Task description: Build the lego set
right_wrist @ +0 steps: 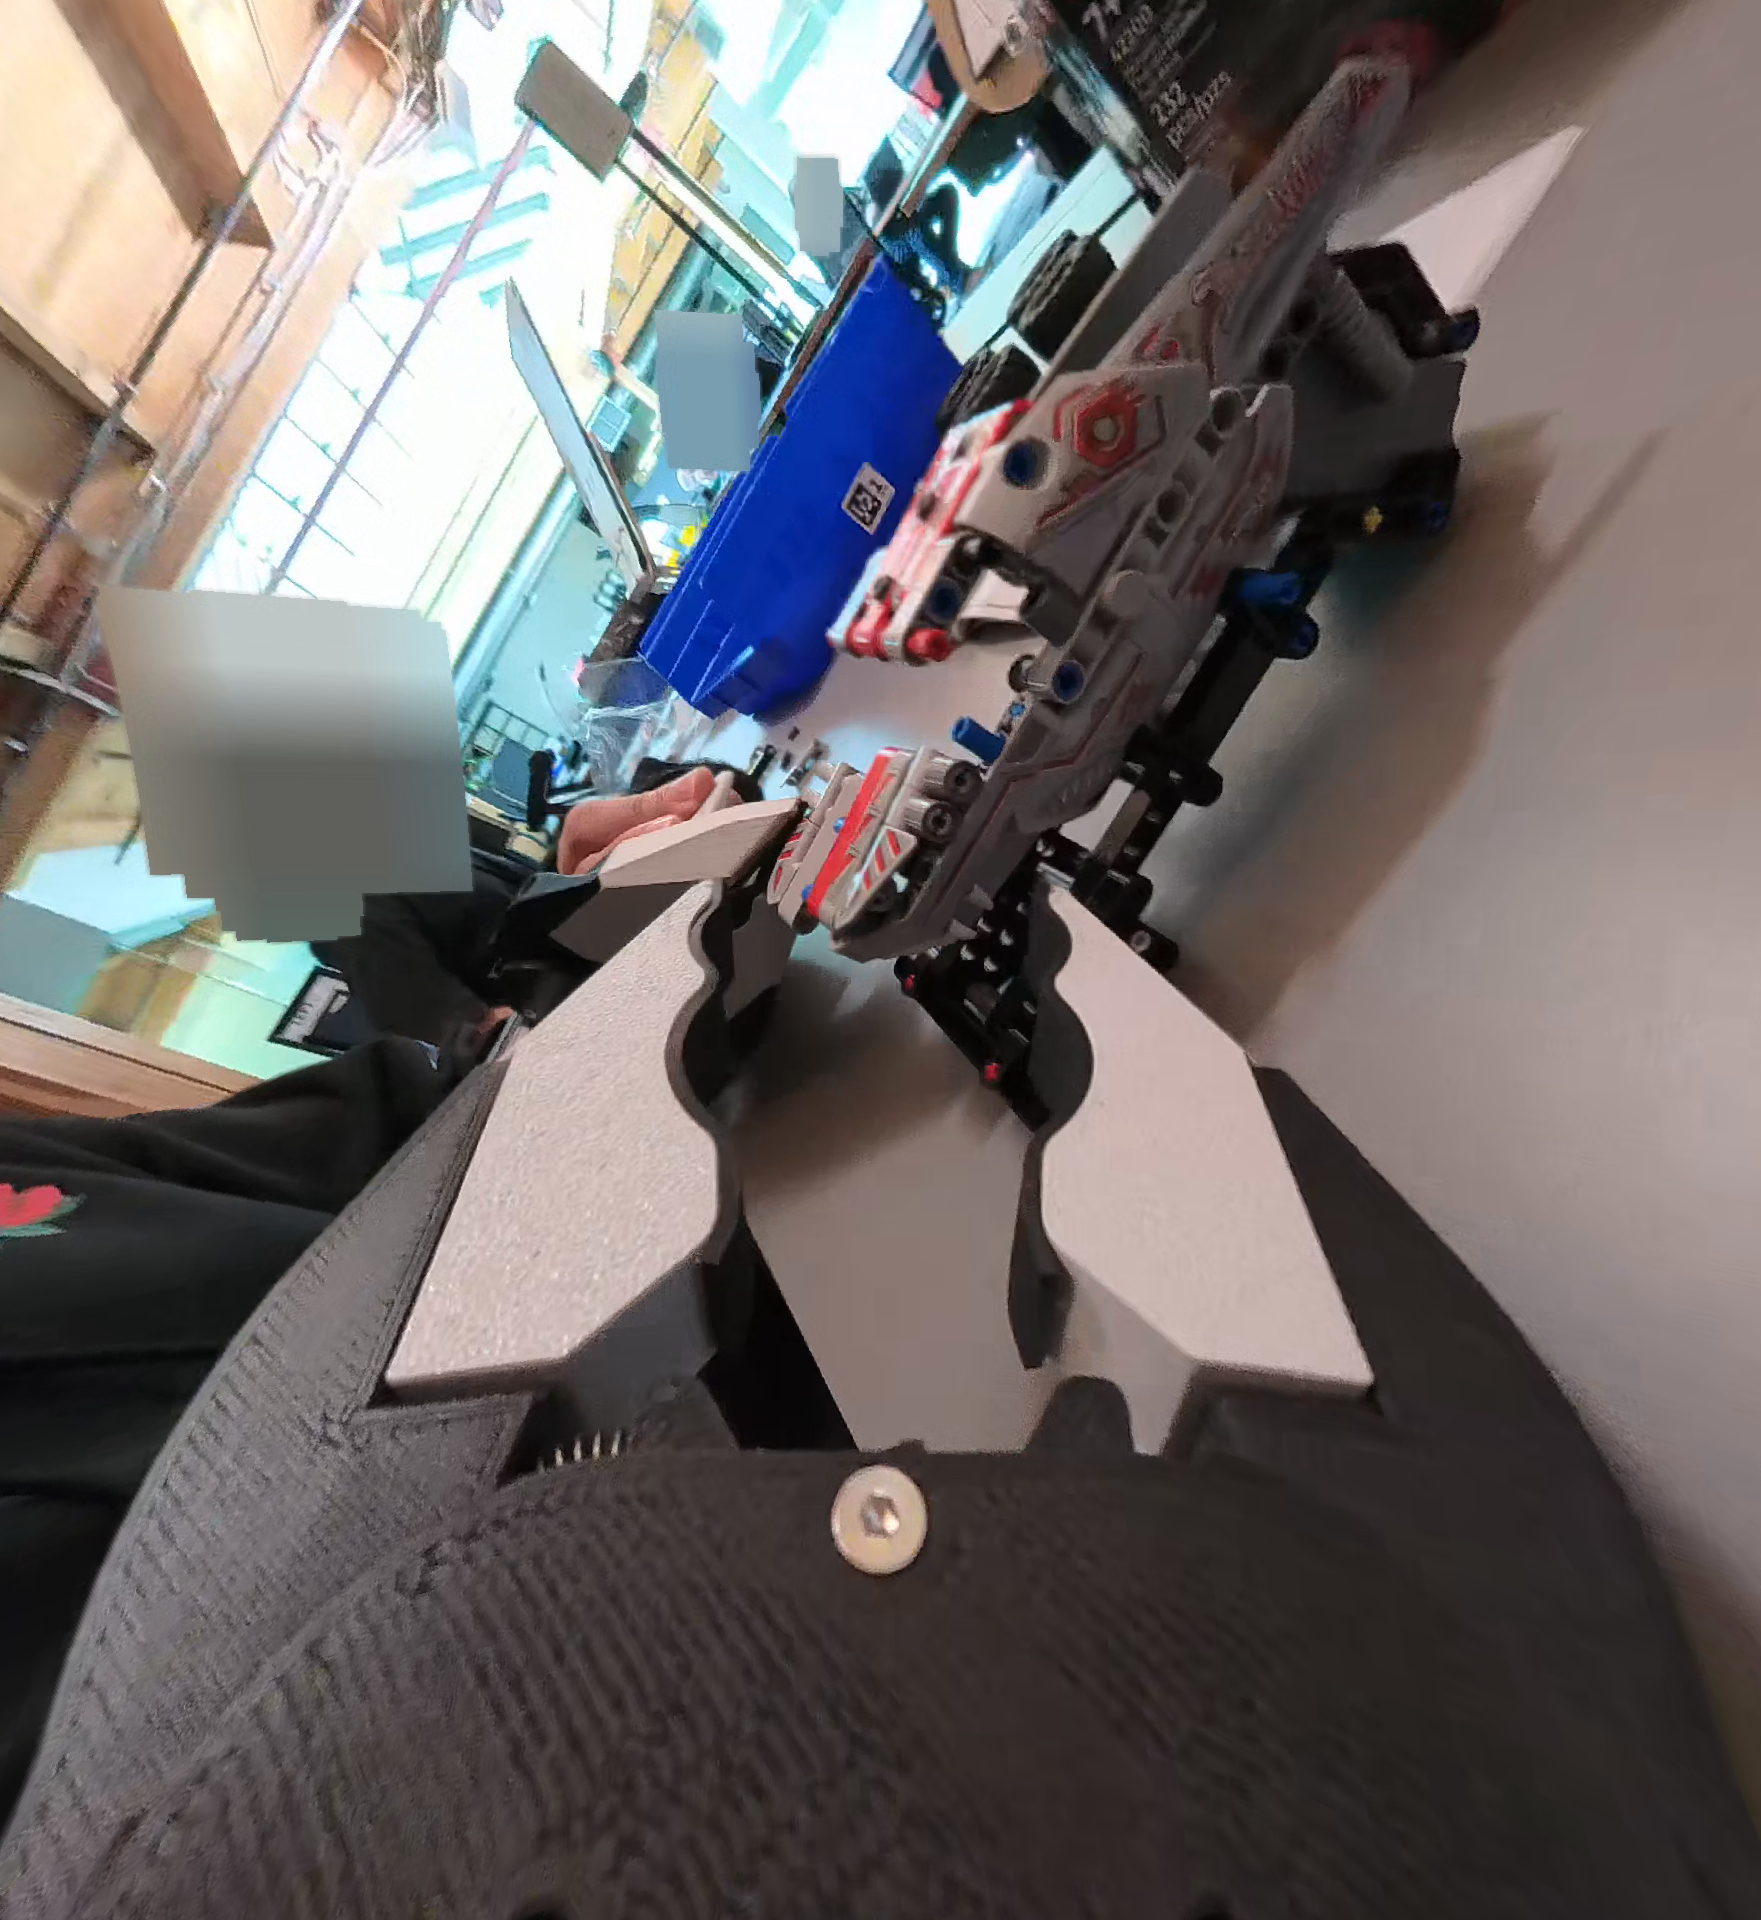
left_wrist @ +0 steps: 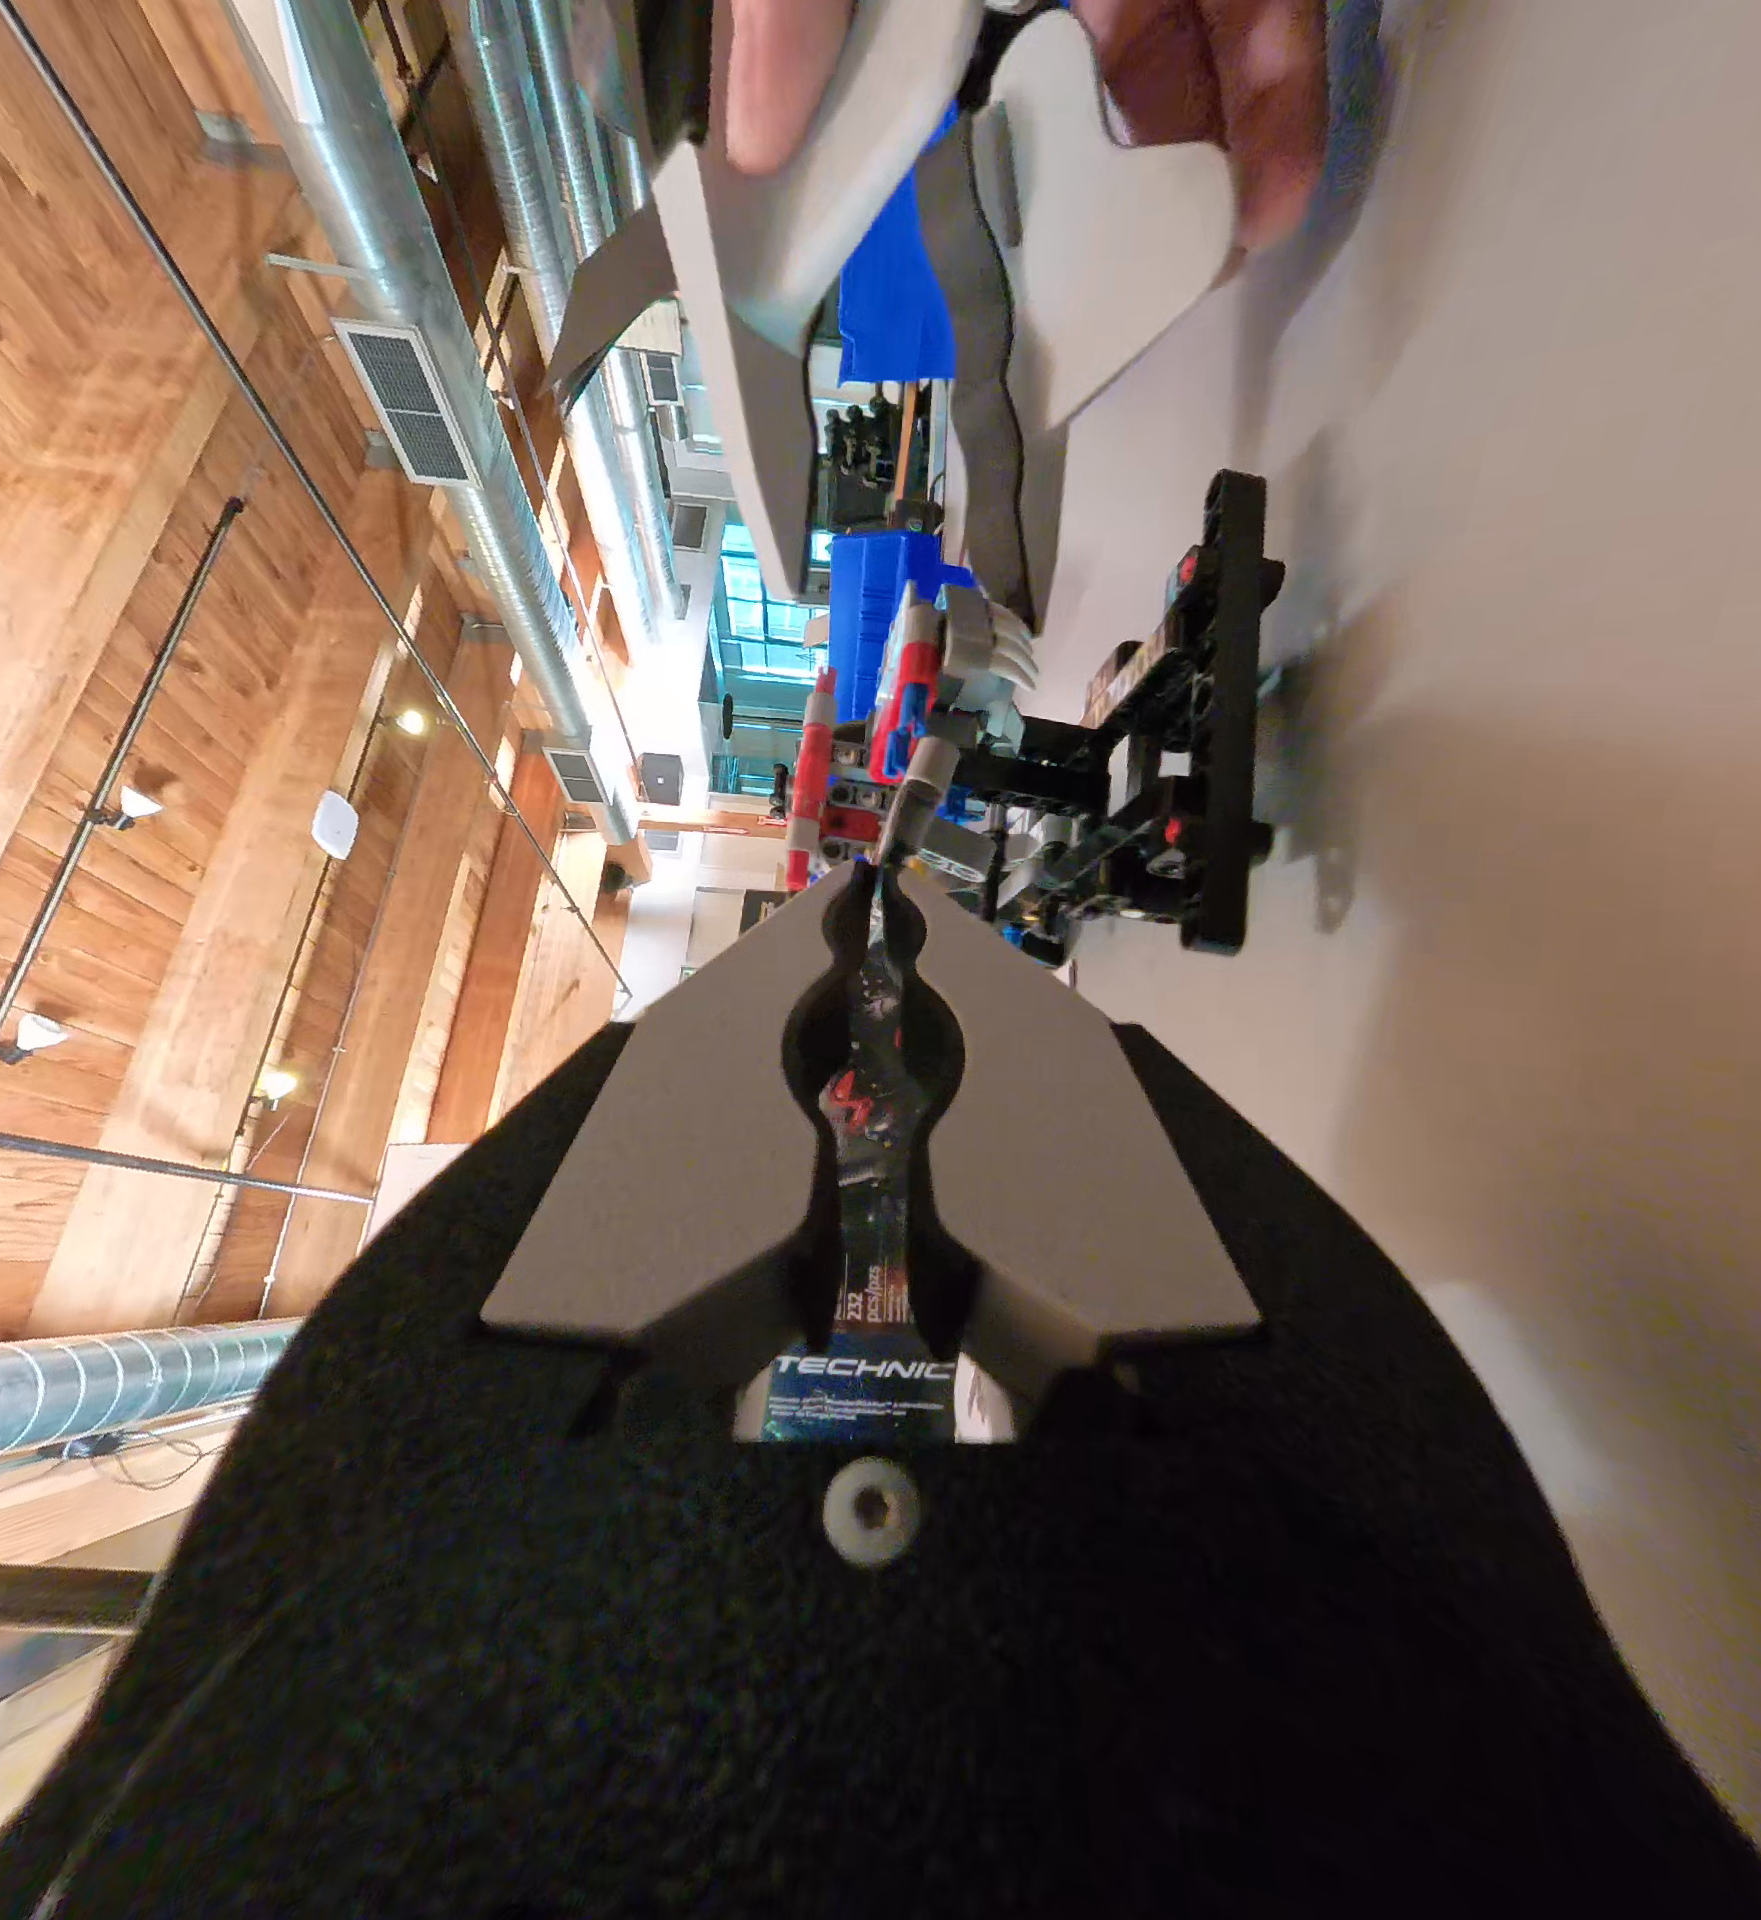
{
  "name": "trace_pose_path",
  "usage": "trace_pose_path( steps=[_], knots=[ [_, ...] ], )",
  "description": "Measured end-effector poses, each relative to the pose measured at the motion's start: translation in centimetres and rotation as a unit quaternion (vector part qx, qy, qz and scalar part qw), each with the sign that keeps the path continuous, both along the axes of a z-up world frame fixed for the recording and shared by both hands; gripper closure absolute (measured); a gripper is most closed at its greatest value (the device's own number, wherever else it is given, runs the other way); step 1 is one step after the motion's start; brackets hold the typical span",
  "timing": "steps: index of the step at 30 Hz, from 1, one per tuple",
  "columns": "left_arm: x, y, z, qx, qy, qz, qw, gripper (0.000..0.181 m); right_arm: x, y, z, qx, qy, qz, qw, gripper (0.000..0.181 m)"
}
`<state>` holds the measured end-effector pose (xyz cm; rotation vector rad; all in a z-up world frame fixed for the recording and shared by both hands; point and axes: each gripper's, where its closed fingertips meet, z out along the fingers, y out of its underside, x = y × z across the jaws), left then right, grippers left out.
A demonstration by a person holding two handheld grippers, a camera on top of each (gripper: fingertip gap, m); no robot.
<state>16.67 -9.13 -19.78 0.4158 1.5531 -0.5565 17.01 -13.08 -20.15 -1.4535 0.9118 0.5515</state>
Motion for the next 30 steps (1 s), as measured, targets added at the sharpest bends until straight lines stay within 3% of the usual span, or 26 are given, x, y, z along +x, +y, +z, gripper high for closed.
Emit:
trace_pose_path(
  steps=[7, 13, 22, 30],
  knots=[
    [0.0, 0.2, 0.5, -0.018, -0.005, 0.016, 1.000, 0.181, 0.4, -0.2, -0.6, 0.027, 0.041, -0.020, 0.999, 0.133],
    [0.2, -0.2, 0.7, -0.028, -0.007, 0.016, 0.999, 0.181, -0.3, 0.7, -0.8, 0.035, 0.061, 0.001, 0.997, 0.132],
    [0.5, -0.2, 0.8, -0.020, -0.028, 0.030, 0.999, 0.181, 0.1, 1.0, -0.7, 0.077, 0.104, -0.008, 0.992, 0.148],
    [0.9, -0.1, 0.6, -0.025, -0.019, 0.034, 0.999, 0.181, 0.3, 1.2, -0.6, 0.094, 0.133, -0.016, 0.986, 0.146]
  ],
)
